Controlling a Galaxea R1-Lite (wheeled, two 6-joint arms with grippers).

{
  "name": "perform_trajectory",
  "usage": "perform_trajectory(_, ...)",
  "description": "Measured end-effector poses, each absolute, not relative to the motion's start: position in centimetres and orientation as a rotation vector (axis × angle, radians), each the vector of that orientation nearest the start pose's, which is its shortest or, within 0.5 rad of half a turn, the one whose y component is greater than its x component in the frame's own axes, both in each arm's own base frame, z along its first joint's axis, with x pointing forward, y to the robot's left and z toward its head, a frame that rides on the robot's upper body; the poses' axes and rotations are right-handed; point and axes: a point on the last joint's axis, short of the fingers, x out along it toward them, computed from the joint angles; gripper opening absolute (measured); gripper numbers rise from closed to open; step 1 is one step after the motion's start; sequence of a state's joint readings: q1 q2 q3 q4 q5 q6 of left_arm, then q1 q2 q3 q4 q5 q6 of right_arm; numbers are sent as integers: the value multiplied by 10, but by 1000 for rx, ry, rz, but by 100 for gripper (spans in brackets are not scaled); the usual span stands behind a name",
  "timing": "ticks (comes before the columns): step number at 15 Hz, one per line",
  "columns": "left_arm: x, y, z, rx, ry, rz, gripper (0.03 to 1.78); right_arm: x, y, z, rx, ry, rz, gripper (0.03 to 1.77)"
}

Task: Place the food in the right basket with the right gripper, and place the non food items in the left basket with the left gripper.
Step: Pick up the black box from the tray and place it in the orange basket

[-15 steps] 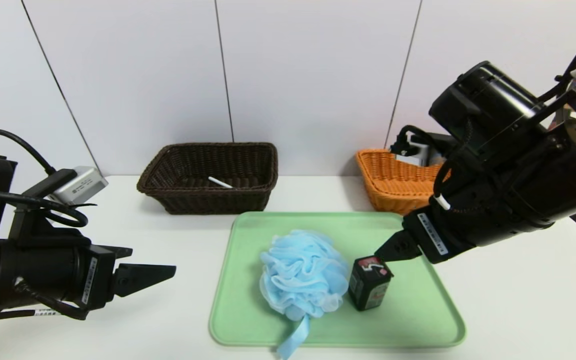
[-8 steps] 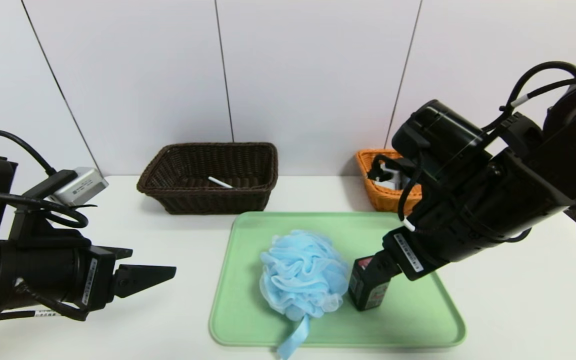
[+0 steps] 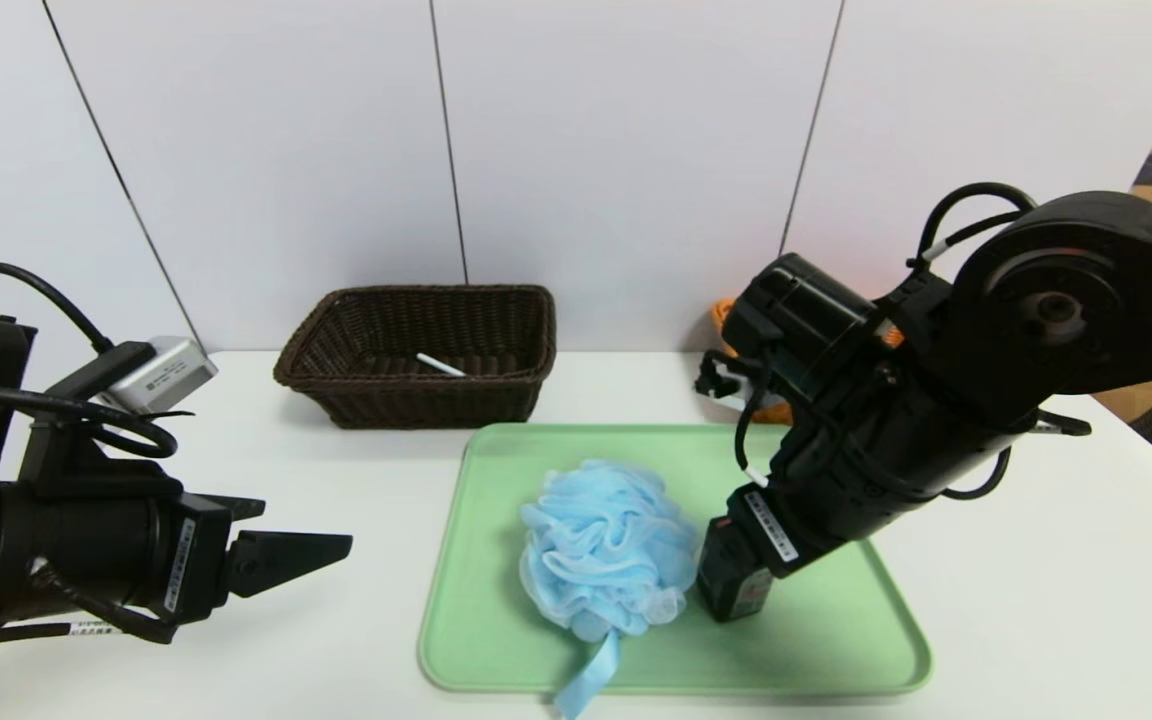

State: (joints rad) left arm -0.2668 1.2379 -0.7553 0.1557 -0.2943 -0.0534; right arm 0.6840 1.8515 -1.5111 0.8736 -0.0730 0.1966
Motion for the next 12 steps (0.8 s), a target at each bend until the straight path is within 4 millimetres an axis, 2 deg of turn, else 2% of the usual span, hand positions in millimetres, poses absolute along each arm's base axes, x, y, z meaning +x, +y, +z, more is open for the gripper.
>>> perform_trajectory(7,165,-52,209,-59,661,-524,169,258,209,179,-295,1208,416,170)
perform_trajectory(12,166,-52,209,-59,660,-524,169,260,210,174,-299,1224,415,170)
